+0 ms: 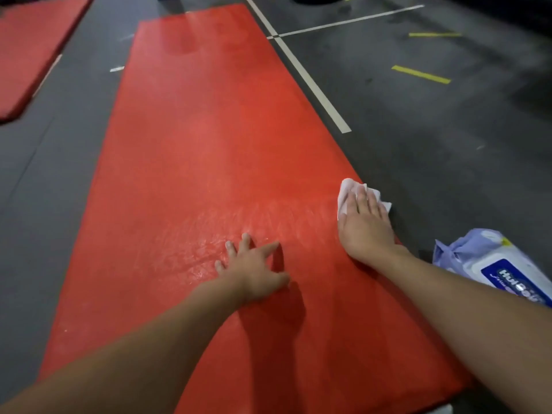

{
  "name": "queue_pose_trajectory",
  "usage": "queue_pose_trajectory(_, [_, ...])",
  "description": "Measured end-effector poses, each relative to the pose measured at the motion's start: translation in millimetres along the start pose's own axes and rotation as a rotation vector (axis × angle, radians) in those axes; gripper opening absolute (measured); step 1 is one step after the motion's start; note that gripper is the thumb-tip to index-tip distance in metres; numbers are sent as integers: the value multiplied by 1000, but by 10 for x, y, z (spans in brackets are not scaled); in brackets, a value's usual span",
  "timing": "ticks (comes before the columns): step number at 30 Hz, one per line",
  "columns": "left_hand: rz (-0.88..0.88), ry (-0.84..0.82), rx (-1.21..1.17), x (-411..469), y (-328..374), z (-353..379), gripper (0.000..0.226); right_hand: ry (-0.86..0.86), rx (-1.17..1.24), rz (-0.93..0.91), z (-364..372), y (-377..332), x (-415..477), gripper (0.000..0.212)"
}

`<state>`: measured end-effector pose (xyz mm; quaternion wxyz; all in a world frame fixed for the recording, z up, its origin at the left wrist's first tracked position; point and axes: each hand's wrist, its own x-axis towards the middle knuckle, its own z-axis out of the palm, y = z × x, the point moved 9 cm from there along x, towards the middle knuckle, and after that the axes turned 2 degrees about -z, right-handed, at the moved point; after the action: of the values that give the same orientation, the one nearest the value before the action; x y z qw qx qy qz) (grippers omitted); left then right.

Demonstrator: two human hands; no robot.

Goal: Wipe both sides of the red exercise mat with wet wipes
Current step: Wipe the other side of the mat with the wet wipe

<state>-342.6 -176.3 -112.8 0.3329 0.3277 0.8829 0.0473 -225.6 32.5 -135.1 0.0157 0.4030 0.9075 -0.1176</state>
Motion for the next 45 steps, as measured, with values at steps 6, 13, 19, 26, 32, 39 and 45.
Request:
queue_pose_trajectory(6, [-20,247,-582,-452,-359,-1067,46,44,527,108,-654,-567,-189,48])
queue_pose_trajectory(13, [24,249,-502,-1584,-434,-2748,28,-34,1219,568,-2029,-1879,-991,33])
queue_pose_trajectory(19, [127,213,-351,-2495,-404,-4777,23,-33,1386,854,-3660,-2750,-1500,23])
queue_pose_trajectory(26, [342,151,-238,-2510,27,-6335,20,73,1584,1031,-4465,-3471,-1415,25])
queue_pose_trajectory(32, [514,59,-103,-1826,321,-6910,21,215,1794,1271,-4107,-3966,-1157,27])
queue_pose_trajectory(39, [650,-74,23,-1189,543,-7139,22,348,2107,1451,-3957,-4459,-894,18])
queue_pose_trajectory(45, [834,-269,165,-540,1127,-6756,24,738,2412,1425,-4027,-4259,-576,27])
